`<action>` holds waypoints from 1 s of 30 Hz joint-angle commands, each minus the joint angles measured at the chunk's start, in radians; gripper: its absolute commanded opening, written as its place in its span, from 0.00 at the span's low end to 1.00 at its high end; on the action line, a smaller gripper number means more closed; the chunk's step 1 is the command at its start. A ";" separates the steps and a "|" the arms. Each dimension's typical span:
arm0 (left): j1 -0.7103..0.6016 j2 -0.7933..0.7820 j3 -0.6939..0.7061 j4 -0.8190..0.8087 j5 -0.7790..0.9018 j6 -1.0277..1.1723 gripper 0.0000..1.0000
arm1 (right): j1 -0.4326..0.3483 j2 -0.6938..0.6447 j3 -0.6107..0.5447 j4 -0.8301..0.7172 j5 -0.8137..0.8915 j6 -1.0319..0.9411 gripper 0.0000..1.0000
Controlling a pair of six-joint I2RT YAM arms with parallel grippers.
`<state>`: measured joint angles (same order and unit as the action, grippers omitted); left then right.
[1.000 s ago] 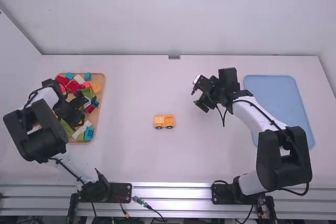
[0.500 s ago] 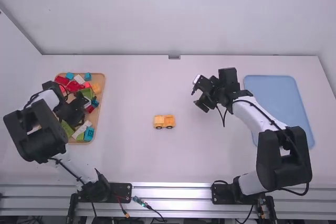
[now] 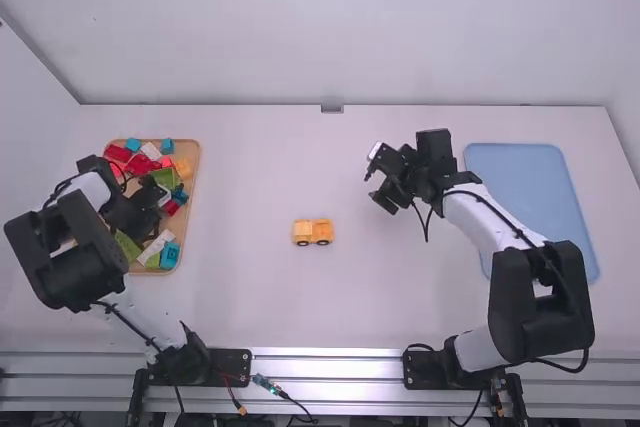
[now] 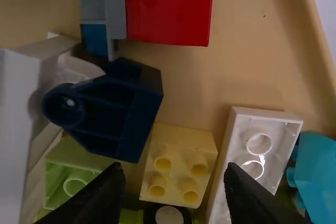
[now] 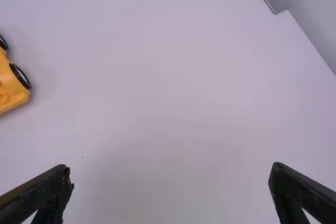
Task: Assemble lego blocks to make yellow taxi
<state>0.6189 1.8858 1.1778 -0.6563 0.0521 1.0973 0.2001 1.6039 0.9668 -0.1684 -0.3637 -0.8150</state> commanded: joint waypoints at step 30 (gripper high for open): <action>0.017 0.008 -0.040 0.025 -0.005 0.000 0.57 | 0.002 -0.031 0.032 0.003 -0.005 0.006 0.99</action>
<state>0.6266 1.8858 1.1488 -0.6258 0.0410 1.0966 0.2001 1.6039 0.9668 -0.1669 -0.3637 -0.8154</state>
